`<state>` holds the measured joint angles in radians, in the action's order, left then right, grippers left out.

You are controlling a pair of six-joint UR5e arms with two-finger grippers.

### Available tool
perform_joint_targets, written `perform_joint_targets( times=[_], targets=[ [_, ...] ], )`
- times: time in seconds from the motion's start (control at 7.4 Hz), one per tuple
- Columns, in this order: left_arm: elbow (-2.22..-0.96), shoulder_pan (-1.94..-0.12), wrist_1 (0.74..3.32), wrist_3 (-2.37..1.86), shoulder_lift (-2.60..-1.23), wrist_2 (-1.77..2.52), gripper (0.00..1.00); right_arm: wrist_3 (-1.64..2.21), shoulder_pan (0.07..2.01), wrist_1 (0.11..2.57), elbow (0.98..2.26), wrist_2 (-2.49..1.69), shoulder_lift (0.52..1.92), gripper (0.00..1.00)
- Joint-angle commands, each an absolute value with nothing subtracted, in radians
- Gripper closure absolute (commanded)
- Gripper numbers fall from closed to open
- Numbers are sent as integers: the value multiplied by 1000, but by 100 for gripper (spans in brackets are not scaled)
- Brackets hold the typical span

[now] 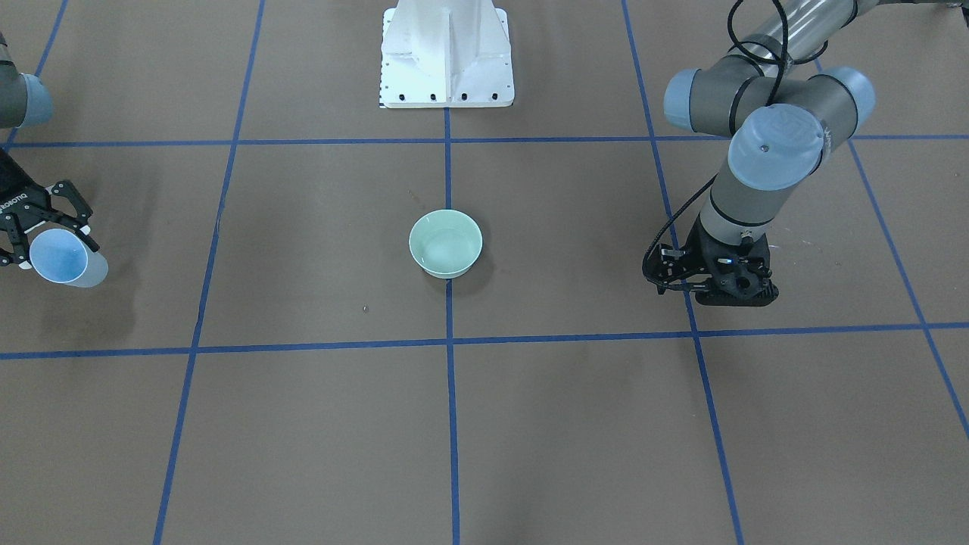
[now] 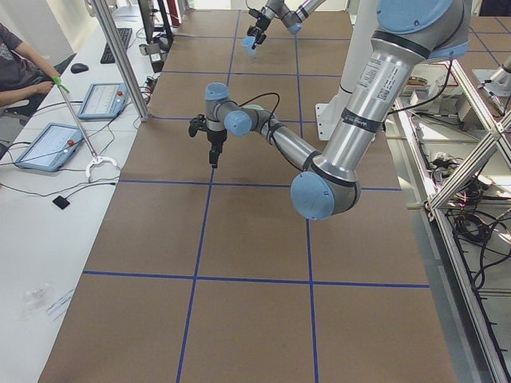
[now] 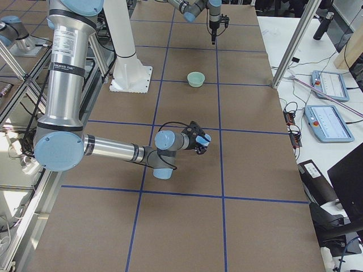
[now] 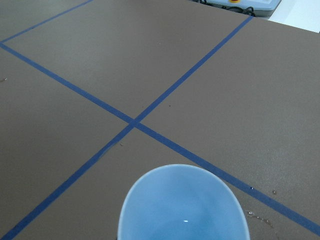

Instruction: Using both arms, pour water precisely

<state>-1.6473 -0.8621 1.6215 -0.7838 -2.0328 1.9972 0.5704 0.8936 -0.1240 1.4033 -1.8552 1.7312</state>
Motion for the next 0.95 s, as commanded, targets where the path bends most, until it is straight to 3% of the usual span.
perform_joint_targets(
  times=[0.0,0.81],
  targets=[
    [-1647,-862,1621,-784,-2034,1997,1,568,893,-259,1315,-1848,1721,53],
    [-1647,-862,1621,-785,-2034,1997,1,525,888,-339,1255,-1844,1710,53]
  ],
)
